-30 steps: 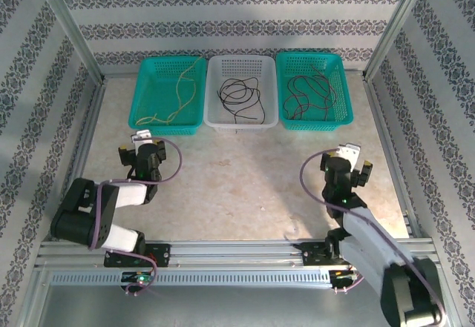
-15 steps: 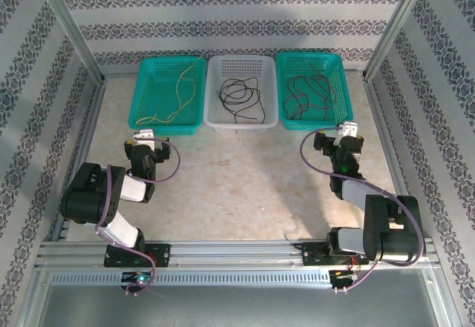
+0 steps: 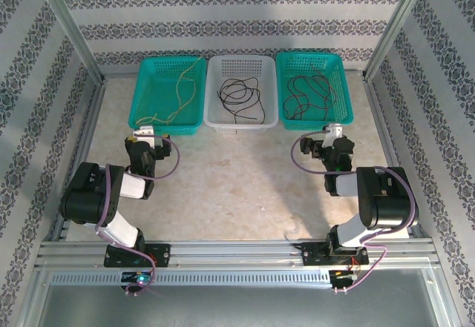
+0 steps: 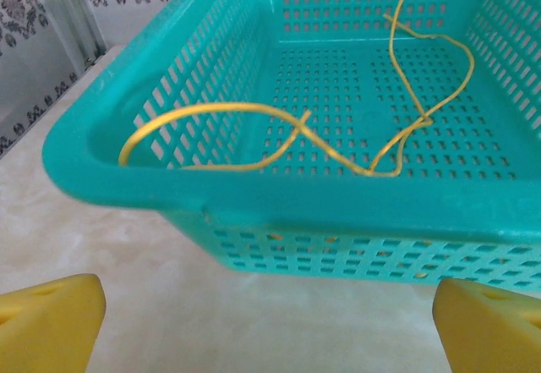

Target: Untangle the cables

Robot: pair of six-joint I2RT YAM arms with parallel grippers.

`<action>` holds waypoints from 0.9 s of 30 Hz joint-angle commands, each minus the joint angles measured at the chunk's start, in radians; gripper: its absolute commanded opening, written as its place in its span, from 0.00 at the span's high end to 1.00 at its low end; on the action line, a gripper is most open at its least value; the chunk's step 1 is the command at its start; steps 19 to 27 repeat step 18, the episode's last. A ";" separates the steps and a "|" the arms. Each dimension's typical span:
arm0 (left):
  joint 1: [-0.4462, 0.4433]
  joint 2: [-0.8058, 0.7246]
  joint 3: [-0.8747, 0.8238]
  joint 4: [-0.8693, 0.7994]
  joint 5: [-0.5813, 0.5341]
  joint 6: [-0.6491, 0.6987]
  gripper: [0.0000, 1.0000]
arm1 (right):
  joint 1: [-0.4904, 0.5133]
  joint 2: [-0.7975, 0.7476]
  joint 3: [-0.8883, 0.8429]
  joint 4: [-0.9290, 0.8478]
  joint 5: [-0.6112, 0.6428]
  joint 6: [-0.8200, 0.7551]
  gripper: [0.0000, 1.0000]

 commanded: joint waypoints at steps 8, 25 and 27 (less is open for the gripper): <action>0.010 -0.003 0.023 -0.043 0.118 0.034 0.01 | 0.020 -0.013 0.030 -0.004 0.045 -0.011 0.02; 0.010 -0.004 0.017 -0.032 0.109 0.034 0.01 | 0.018 -0.014 0.029 -0.005 0.039 -0.012 0.01; 0.010 -0.004 0.017 -0.032 0.109 0.034 0.01 | 0.018 -0.014 0.029 -0.005 0.039 -0.012 0.01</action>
